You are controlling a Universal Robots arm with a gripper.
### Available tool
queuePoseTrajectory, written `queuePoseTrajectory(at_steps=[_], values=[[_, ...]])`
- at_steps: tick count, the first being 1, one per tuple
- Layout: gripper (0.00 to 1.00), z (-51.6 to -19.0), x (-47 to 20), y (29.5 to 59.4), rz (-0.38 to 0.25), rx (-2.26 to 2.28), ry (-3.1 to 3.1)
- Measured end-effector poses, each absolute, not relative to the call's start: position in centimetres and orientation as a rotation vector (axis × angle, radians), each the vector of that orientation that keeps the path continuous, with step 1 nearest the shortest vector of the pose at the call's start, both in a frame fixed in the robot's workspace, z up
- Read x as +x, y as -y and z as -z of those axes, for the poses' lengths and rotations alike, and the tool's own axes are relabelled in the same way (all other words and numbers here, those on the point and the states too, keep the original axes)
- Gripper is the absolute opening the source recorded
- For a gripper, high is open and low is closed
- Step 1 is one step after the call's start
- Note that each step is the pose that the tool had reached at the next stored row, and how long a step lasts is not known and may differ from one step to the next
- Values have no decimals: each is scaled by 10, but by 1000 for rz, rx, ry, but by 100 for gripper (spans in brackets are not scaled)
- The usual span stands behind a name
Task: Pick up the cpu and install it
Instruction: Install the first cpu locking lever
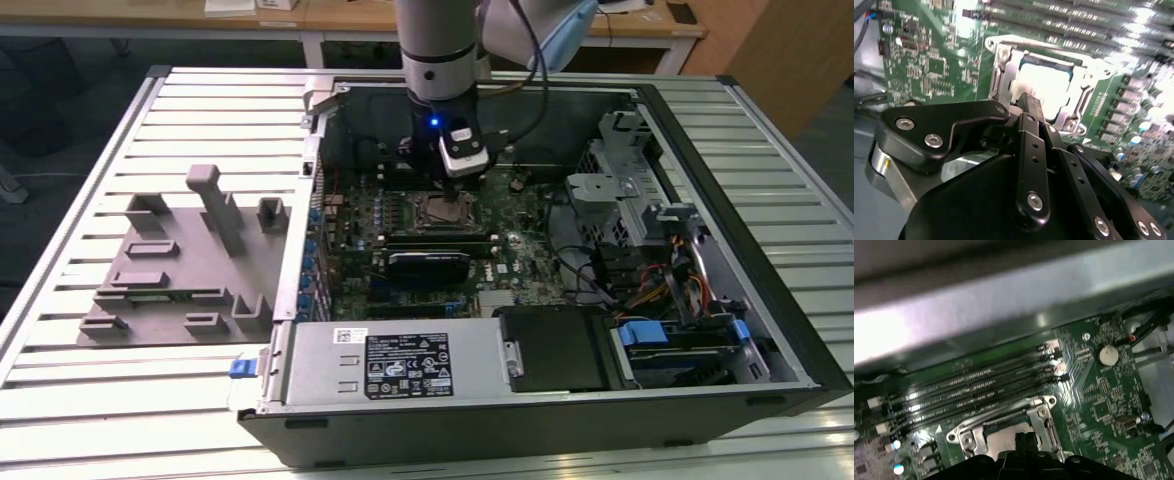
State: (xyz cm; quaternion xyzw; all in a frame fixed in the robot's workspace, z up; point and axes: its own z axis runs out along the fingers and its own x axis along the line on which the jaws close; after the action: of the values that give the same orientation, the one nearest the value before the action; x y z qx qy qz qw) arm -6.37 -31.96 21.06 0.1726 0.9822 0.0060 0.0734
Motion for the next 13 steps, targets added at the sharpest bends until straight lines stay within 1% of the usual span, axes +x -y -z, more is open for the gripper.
queuePoseTrajectory(at_steps=[6, 13], values=[[11, -210, -63, 326, 18, 520, -2975], [11, -210, -63, 326, 22, 522, -2989]])
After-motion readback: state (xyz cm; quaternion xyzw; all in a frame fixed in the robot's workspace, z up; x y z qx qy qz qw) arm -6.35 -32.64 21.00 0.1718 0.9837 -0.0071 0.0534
